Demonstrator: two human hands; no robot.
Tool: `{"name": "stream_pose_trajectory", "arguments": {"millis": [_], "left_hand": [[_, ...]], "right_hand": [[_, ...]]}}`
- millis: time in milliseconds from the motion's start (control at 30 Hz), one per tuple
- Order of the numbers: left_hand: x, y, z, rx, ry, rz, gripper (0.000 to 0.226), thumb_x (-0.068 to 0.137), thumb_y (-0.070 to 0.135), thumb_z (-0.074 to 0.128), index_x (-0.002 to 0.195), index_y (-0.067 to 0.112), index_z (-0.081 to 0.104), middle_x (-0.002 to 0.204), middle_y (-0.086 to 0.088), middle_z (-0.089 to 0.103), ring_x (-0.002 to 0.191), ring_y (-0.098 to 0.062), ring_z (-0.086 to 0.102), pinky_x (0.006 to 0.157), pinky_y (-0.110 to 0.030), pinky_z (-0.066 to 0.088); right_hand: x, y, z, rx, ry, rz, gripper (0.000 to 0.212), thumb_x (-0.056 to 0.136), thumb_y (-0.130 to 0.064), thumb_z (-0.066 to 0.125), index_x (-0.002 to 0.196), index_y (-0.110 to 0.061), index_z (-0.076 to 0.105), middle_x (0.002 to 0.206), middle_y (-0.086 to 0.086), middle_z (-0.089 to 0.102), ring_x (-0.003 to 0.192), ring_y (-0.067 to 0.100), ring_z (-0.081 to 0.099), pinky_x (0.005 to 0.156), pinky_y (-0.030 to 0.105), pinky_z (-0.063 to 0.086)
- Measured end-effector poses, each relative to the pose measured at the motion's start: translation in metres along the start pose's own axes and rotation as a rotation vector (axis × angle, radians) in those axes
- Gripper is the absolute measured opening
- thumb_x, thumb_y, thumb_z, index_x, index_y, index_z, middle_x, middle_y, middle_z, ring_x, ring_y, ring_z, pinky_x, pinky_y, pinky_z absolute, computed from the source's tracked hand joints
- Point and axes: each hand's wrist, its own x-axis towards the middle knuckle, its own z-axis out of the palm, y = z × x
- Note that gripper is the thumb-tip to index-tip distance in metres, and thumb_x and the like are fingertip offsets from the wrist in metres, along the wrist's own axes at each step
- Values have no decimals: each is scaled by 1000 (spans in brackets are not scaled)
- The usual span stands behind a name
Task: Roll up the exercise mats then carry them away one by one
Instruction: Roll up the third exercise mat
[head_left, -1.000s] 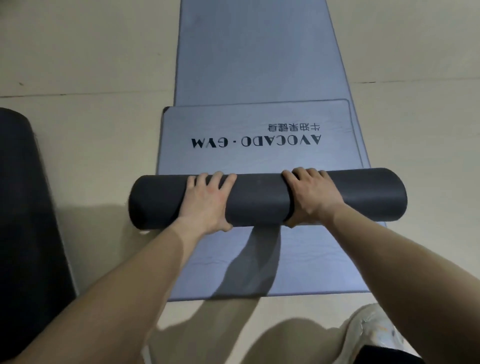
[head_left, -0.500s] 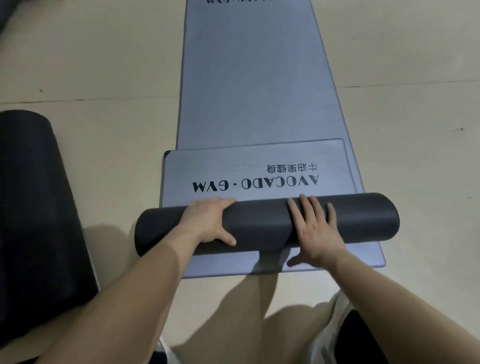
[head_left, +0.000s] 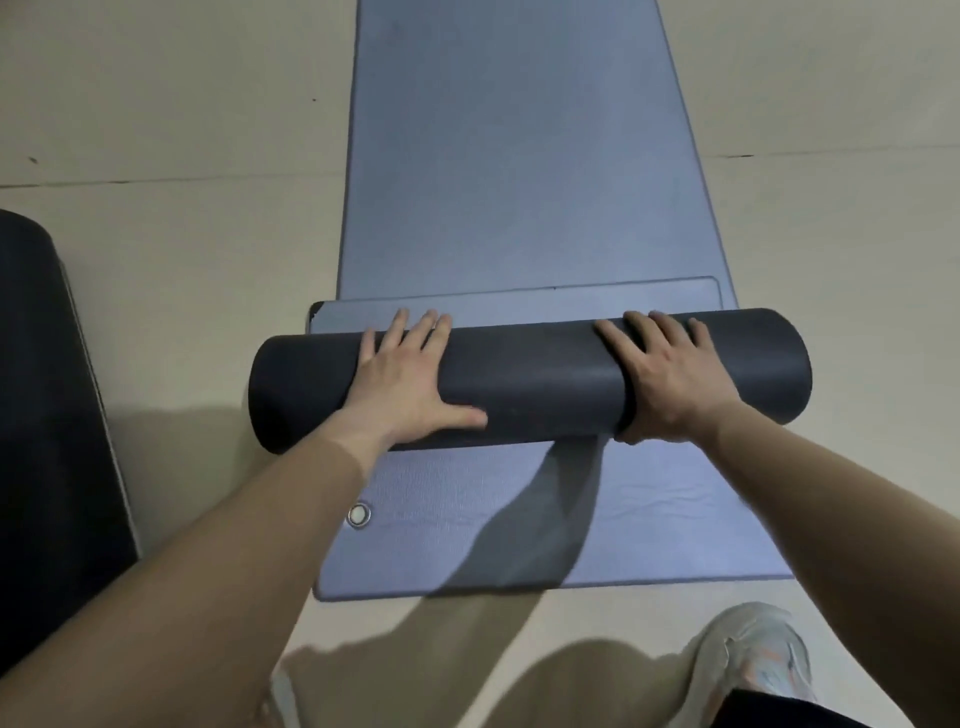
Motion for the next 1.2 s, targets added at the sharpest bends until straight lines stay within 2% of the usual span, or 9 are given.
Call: {"name": "stream_pose_trajectory", "arguments": {"millis": [267, 367, 467, 567, 633, 733, 933, 1067, 1200], "left_hand": [[24, -5, -34, 198, -73, 180, 134, 43, 73, 85, 154, 30, 21, 149, 3, 47, 128, -29, 52, 102, -45, 45], [11, -18, -44, 202, -237, 221, 137, 42, 65, 92, 155, 34, 21, 152, 7, 44, 135, -24, 47, 109, -45, 41], [-43, -31, -19, 157, -43, 95, 125, 60, 57, 89, 159, 35, 16, 163, 3, 28, 149, -26, 27, 120, -50, 26], [-105, -38, 30, -282, 204, -376, 102, 82, 53, 77, 160, 29, 17, 167, -4, 21, 150, -32, 26, 119, -49, 30], [-126, -31, 62, -800, 148, -568, 91, 84, 63, 68, 158, 33, 23, 160, -6, 36, 140, -30, 44, 113, -48, 40], [-134, -26, 86, -1348, 73, -721, 87, 77, 75, 55, 153, 49, 23, 157, 7, 43, 135, -27, 51, 104, -53, 50], [-147, -86, 72, -1636, 311, -716, 77, 81, 50, 79, 148, 49, 41, 136, 22, 54, 120, -4, 56, 111, -41, 45], [-155, -153, 58, -1525, 453, -851, 72, 91, 45, 72, 154, 37, 39, 154, 2, 49, 133, -12, 51, 116, -38, 39], [-158, -224, 40, -852, 491, -929, 47, 103, 38, 54, 149, 29, 50, 149, -5, 55, 135, -29, 51, 111, -35, 38]], "right_hand": [[31, -2, -53, 75, -325, -40, 134, 38, -85, 79, 152, -41, 24, 139, -4, 55, 123, 29, 58, 98, 42, 49], [-1, -36, -43, 173, -427, -24, 130, 35, -87, 76, 149, -41, 32, 136, -6, 60, 122, 26, 61, 100, 40, 50], [-32, -60, -30, 274, -401, 44, 114, 37, -87, 76, 135, -41, 40, 124, -5, 62, 114, 28, 64, 85, 38, 47], [-50, -91, -23, 562, -524, 63, 110, 43, -79, 85, 137, -36, 47, 133, -5, 65, 122, 26, 63, 98, 38, 49], [-64, -130, -14, 756, -526, 83, 112, 49, -76, 86, 144, -30, 47, 139, -2, 64, 124, 26, 62, 103, 39, 49], [-72, -194, -6, 895, -413, 148, 111, 52, -78, 82, 143, -27, 43, 134, 0, 64, 116, 29, 64, 92, 41, 52], [-14, -282, -23, 1122, -355, 113, 95, 59, -67, 89, 134, -26, 46, 129, -3, 65, 110, 22, 64, 93, 40, 54], [34, -358, -43, 1142, -323, -22, 117, 62, -76, 79, 156, -28, 29, 146, -1, 59, 129, 28, 60, 105, 39, 49], [72, -438, -54, 1230, -334, -144, 117, 83, -69, 71, 165, -35, -5, 158, 2, 49, 140, 27, 53, 114, 39, 43]]}}
